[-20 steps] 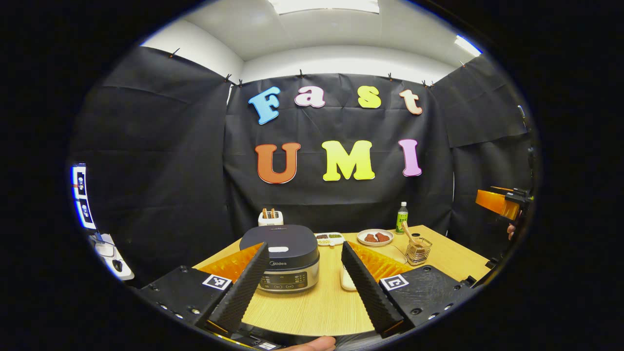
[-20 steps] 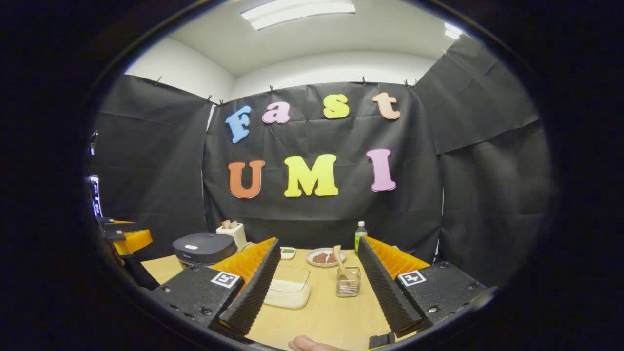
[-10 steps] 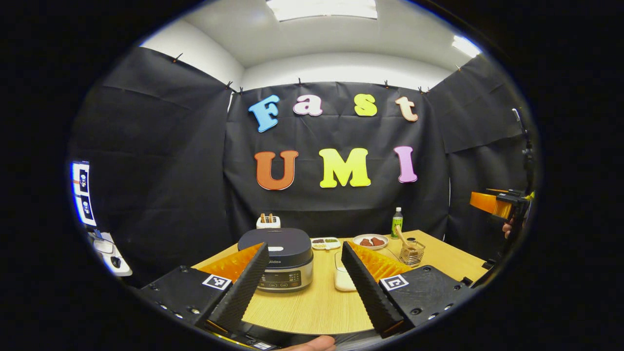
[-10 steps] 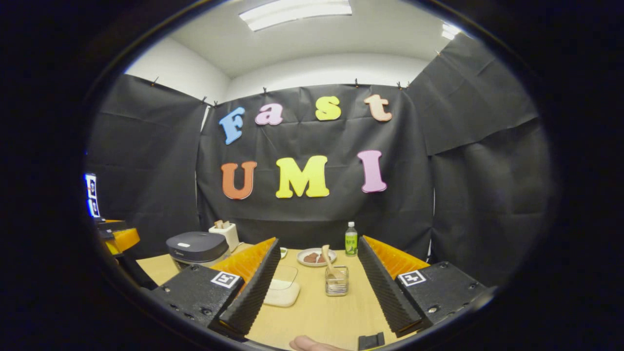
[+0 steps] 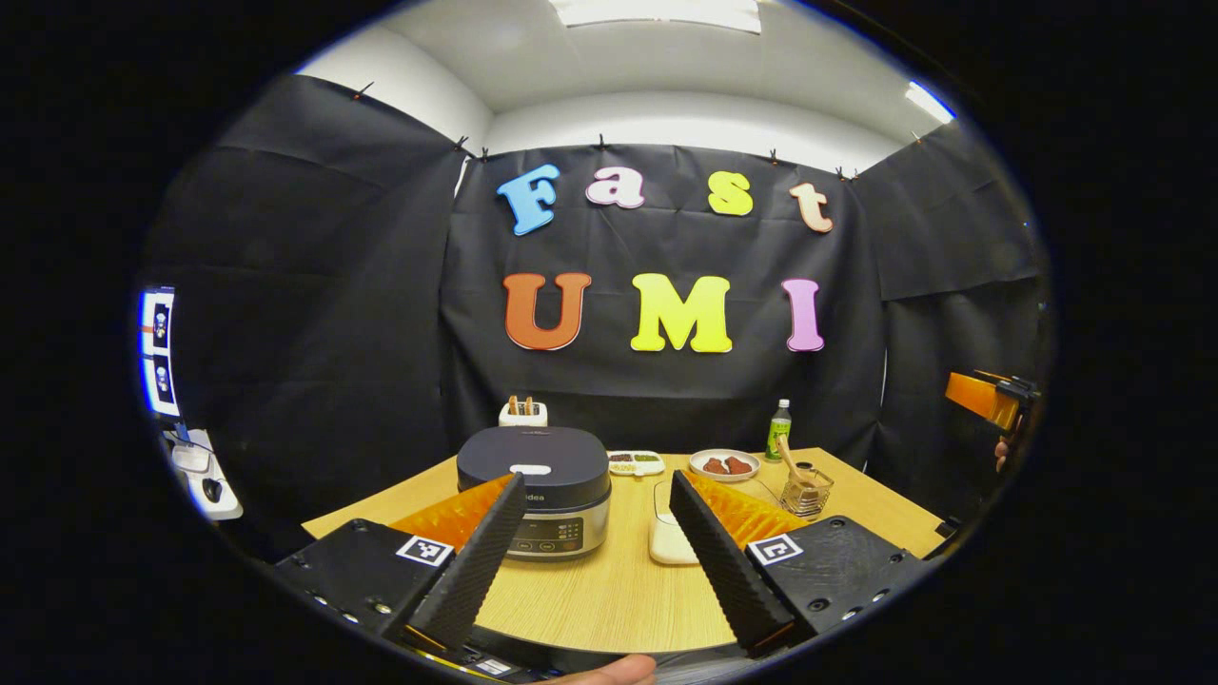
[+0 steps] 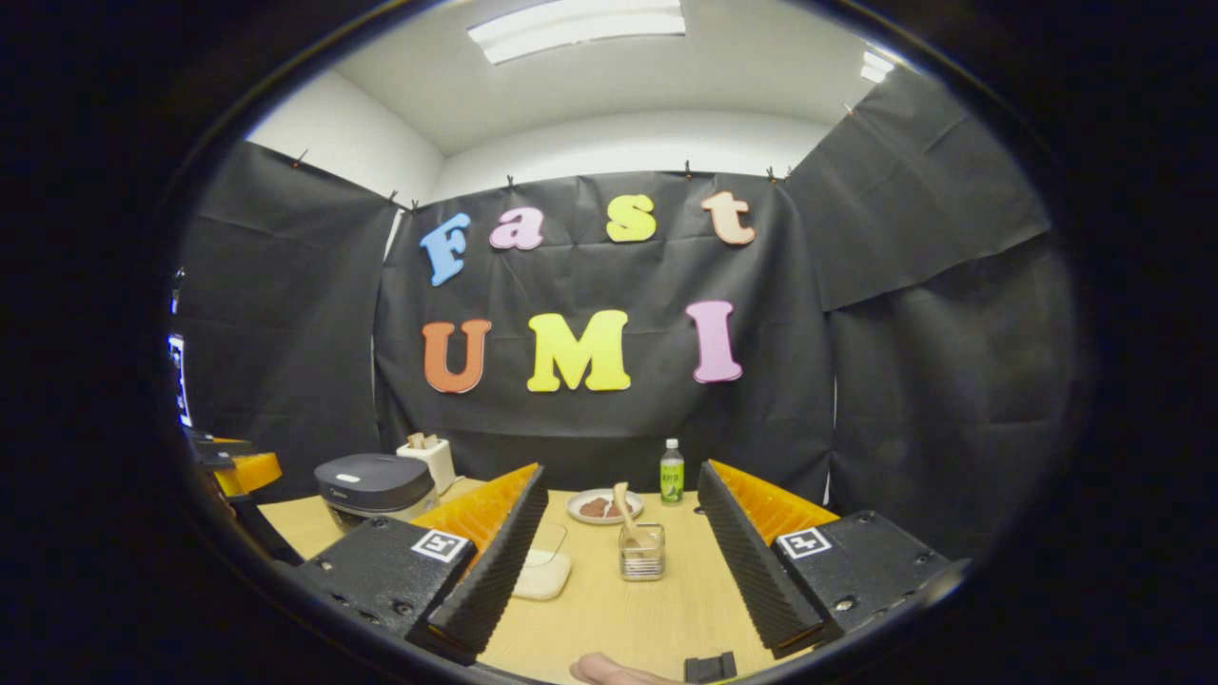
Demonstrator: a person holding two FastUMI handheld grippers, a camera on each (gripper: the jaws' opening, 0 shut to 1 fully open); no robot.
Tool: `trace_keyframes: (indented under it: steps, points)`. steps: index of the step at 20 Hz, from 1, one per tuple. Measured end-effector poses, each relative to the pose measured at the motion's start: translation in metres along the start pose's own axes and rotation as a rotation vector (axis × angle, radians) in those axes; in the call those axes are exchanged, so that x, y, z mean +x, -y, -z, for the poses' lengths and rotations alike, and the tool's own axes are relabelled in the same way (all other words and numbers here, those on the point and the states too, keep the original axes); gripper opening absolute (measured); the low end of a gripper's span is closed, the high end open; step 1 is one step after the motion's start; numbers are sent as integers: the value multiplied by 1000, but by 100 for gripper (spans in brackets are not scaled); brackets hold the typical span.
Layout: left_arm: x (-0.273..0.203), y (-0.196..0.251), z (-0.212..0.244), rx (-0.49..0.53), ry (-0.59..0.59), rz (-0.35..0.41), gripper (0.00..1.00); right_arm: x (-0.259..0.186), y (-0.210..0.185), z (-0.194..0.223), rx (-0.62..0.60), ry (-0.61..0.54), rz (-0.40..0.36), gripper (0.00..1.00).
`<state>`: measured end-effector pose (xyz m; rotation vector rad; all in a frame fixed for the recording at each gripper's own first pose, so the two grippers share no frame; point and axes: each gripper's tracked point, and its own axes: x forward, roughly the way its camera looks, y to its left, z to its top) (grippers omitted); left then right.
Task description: Close the left gripper, press the button to open the rice cooker; take a wooden spoon from the chopstick holder with the right hand, scoop a spoonful of rice and pour it into the rice cooker, then put the wooden spoon back into the chopstick holder.
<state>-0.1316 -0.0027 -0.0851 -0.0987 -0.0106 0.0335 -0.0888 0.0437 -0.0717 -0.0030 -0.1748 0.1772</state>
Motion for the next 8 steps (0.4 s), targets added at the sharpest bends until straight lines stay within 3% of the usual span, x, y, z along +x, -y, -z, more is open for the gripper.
trace_keyframes:
  steps: [4, 8]
  points:
    - [4, -7, 3, -20, 4, -37, 97, -1, -3, 7, 0, -21, -23, 100]
    - [2, -4, -1, -62, -5, -2, 94, -2, -5, 6, -1, -19, -24, 100]
